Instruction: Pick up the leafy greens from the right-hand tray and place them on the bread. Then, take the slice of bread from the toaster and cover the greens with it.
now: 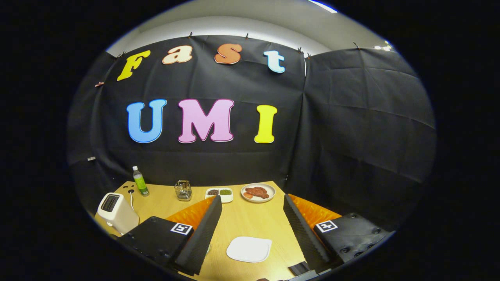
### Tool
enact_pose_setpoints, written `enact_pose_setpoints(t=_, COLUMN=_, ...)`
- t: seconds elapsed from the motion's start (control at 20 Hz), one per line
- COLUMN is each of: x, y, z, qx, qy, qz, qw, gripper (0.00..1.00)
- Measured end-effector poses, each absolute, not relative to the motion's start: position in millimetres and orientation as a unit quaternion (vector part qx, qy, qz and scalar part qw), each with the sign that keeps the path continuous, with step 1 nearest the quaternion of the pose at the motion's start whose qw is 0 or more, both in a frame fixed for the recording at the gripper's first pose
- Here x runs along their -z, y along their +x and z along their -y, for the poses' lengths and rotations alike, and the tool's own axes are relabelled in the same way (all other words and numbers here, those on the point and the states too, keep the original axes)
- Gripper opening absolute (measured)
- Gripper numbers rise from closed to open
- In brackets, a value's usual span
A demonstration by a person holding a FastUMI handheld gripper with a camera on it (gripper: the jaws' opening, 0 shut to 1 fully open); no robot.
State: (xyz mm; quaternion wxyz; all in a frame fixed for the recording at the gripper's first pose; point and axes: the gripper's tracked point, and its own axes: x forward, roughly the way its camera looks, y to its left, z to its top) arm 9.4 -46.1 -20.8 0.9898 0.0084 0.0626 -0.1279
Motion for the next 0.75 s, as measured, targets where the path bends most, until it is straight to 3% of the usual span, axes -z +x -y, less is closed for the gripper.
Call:
enact_pose_setpoints(t=0.45, x=-13, y=-4, z=48, qx=0.139, qy=-0.016, qz=-0.029, qw=0.99, gripper=0.98)
enact_pose_setpoints(t=0.75, x=-5, y=4, z=21, qx=0.101, qy=-0.025, qz=-0.04, qw=0.994, gripper=0.96)
